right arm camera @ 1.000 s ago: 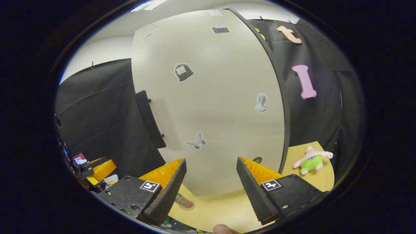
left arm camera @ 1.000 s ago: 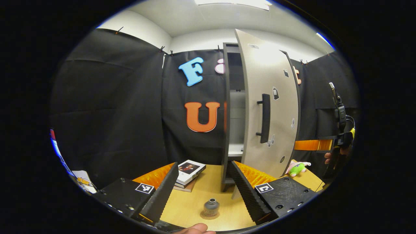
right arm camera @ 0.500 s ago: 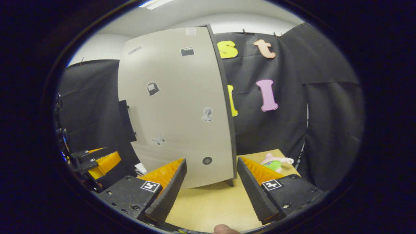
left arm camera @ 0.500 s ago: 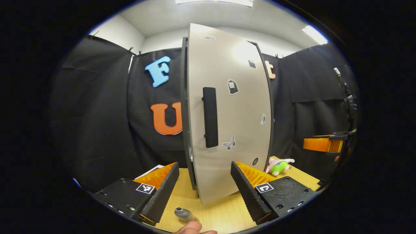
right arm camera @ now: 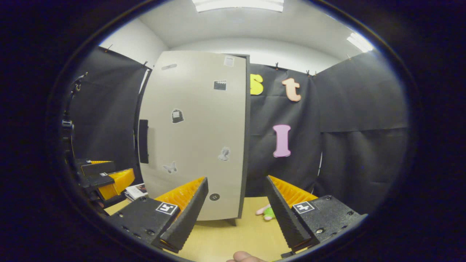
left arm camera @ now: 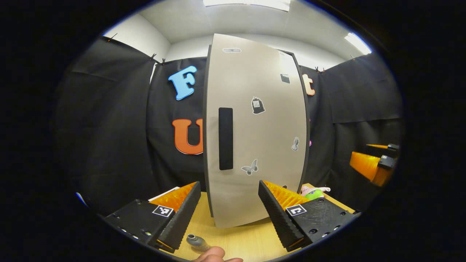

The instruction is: Open the cabinet door with the right hand, grasp the bottle in the cabinet with the left hand and place it on the coaster, then close the cabinet door with the right hand.

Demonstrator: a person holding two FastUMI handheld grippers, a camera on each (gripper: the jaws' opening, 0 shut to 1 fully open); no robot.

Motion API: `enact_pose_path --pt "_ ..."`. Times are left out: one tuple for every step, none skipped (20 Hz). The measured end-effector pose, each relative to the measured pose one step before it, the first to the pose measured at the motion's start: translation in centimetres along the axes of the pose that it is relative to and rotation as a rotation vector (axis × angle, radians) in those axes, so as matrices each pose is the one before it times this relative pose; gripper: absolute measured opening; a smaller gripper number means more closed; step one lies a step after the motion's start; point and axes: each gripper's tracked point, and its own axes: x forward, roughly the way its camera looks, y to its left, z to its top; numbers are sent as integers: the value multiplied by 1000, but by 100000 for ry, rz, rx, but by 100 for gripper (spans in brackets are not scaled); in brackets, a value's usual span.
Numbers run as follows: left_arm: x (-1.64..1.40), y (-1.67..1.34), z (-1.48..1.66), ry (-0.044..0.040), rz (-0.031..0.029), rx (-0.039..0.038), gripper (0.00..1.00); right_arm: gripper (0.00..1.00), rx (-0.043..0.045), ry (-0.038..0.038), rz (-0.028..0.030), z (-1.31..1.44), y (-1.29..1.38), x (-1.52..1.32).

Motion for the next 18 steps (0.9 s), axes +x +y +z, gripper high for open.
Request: enact_pose_path --pt "-315 -198 790 -2972 349 -1178 96 100 324 -418 1544 182 468 23" --pt "-29 -147 798 -2097 -420 -656 96 100 434 -1040 1161 334 234 94" --pt "50 -324 158 368 -1582 -429 96 96 969 -1380 1152 346 334 133" --pt "17 -208 -177 499 -744 -393 96 100 1109 -512 836 -36 245 241" --pt "59 -26 51 548 260 -460 96 99 1029 508 1145 -182 445 54" --pt "23 80 12 -9 301 -848 96 99 836 837 1709 -341 528 366" --pt "52 -296 -117 202 -364 -660 96 99 250 865 1322 -228 398 293" --pt "224 -208 43 -243 -157 -10 96 96 -125 622 1286 -39 330 353" --pt "374 -245 -27 196 -1 580 96 95 -815 1197 1702 -277 578 497" --pt "593 -297 -242 671 -258 672 95 95 -1179 1239 1437 -148 546 587" --pt "587 -201 -43 496 486 680 95 96 -1434 1058 -142 -61 204 572" --pt "417 87 101 221 1472 794 95 100 -832 1015 -610 4 -24 445" --pt "52 286 56 105 1579 581 95 100 46 133 475 333 244 453" --pt "140 55 -49 78 351 -267 95 100 -273 432 333 -69 325 412" --pt "-86 -27 -136 47 -341 -703 95 96 -402 301 32 -84 166 35" --pt "-165 197 50 -118 335 -656 95 100 -284 -184 655 57 409 152" --pt "-145 225 -152 634 628 -396 95 100 110 -319 1153 -33 450 19" --pt "-99 2 -109 324 23 -351 95 96 -68 83 1031 -138 301 -40"
